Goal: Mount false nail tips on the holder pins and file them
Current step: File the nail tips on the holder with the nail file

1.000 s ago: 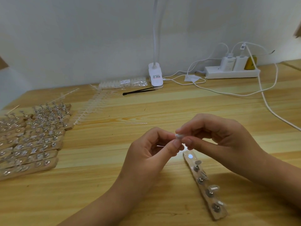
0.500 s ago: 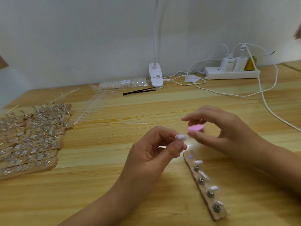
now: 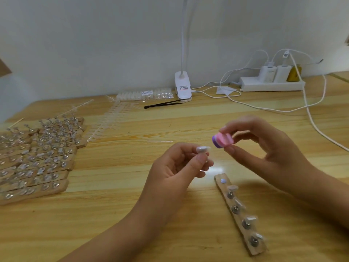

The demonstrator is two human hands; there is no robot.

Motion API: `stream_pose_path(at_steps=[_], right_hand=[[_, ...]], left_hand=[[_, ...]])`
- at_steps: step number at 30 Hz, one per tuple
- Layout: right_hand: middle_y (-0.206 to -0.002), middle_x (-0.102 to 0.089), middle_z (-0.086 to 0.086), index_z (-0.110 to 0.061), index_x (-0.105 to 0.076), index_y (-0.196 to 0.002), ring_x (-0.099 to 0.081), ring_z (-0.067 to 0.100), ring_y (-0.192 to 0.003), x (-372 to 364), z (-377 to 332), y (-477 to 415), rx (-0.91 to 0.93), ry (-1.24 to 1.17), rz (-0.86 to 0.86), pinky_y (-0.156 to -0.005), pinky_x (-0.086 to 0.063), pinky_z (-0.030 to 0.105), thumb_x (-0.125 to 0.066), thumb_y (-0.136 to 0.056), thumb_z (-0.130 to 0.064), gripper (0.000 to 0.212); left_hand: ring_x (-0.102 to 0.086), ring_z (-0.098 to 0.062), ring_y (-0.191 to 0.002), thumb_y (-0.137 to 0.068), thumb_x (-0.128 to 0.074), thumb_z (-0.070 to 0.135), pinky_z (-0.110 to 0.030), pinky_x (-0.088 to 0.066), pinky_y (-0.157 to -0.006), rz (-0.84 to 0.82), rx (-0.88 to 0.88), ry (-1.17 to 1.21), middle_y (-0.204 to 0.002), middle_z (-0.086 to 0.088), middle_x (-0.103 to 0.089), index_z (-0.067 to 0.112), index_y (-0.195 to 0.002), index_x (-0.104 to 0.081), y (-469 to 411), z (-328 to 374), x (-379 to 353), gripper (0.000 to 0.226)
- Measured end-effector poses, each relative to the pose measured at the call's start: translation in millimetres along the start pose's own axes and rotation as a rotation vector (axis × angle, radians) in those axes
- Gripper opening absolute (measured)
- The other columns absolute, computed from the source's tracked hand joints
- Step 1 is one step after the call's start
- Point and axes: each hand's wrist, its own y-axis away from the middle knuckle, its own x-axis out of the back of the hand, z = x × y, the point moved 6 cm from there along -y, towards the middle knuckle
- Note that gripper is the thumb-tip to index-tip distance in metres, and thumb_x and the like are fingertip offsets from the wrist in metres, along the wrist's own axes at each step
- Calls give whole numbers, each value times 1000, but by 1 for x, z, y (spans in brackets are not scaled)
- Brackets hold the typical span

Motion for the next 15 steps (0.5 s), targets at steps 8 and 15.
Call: stream_pose_path(at_steps=[8, 15], right_hand=[[-113, -60, 3, -14, -56, -112, -61, 25, -106, -12, -19, 1, 124, -1, 4, -89, -52, 34, -63, -92, -13, 22], [-115, -58, 4, -19, -56, -121, -61, 24, -109, -11, -18, 3, 168, -26, 39, -91, -52, 32, -60, -93, -11, 30]], left_hand=[[-70, -9, -84, -86, -65, 24, -19, -54, -79, -66, 82, 88, -85, 0, -73, 12, -95, -70, 2, -6, -8, 16], [-70, -11, -84, -86, -63, 22, -20, -54, -79, -58, 109, 116, -84, 0, -73, 26, -85, -75, 0, -9, -7, 13]])
